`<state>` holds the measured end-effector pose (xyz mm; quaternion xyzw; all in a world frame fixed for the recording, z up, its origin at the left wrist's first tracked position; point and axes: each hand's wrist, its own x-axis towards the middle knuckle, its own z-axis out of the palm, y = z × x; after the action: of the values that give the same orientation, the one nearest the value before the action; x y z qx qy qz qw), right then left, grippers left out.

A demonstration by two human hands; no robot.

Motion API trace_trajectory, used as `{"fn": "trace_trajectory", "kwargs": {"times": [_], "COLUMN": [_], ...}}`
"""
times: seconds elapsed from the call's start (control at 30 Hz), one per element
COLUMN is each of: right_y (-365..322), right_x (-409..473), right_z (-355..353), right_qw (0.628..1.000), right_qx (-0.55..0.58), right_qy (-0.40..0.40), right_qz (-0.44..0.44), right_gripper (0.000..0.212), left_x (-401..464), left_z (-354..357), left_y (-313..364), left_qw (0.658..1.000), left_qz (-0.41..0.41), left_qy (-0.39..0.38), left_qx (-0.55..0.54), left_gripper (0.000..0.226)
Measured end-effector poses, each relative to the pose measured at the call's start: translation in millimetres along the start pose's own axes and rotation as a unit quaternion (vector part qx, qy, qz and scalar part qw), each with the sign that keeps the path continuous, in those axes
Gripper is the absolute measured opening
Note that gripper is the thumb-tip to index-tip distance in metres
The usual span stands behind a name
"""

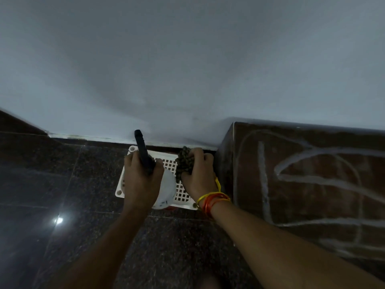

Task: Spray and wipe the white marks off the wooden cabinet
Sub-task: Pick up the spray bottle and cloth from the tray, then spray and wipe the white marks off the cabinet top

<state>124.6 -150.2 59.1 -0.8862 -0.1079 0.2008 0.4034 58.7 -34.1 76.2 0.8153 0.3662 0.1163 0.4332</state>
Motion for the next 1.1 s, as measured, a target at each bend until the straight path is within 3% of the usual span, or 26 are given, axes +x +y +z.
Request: {"fn": "trace_trajectory", "kwargs": {"times": [0.2, 0.37, 0.53, 0.67, 0.73, 0.97, 1.1], "right_y": [5.9, 30.8, 56.5, 78.6, 89.2, 117.7, 130.5], "right_x": [-13.6, -27.5, -47.6, -63.0, -68.7, -89.5, -99.0], "right_z": [-56.5, -103.7, -153.9, -193.6, -209.7, -239.1, -237.5], "right_qw": [0.998, 0.995, 0.994, 0.994, 0.993, 0.989, 0.988], "right_qx": [0.015, -0.004, 0.009, 0.006, -0.006, 0.005, 0.0], "right_qy": [0.064, 0.094, 0.111, 0.111, 0.117, 0.135, 0.145], "right_qz": [-0.026, -0.025, 0.0, 0.015, 0.021, 0.063, 0.06], "right_gripper": [0.036, 0.051, 0.052, 0.054, 0.056, 0.045, 0.041], "left_x": [-35.2, -69.1, -105.9, -132.9, -148.4, -190.5, -199.1], "left_z": [15.1, 31.0, 50.5, 68.8, 76.7, 95.1, 103.1], "left_y": [43.0, 74.2, 103.0, 116.9, 122.5, 121.4, 114.9], "left_qw": [0.999, 0.996, 0.994, 0.993, 0.991, 0.987, 0.992], "left_qz": [0.015, 0.013, 0.018, -0.022, -0.053, -0.084, -0.073], "left_qy": [-0.042, -0.056, -0.067, -0.088, -0.094, -0.103, -0.085], "left_qx": [-0.013, -0.065, -0.084, -0.076, -0.083, -0.087, -0.06], "left_gripper": [0.013, 0.012, 0.022, 0.005, 0.017, 0.013, 0.023]}}
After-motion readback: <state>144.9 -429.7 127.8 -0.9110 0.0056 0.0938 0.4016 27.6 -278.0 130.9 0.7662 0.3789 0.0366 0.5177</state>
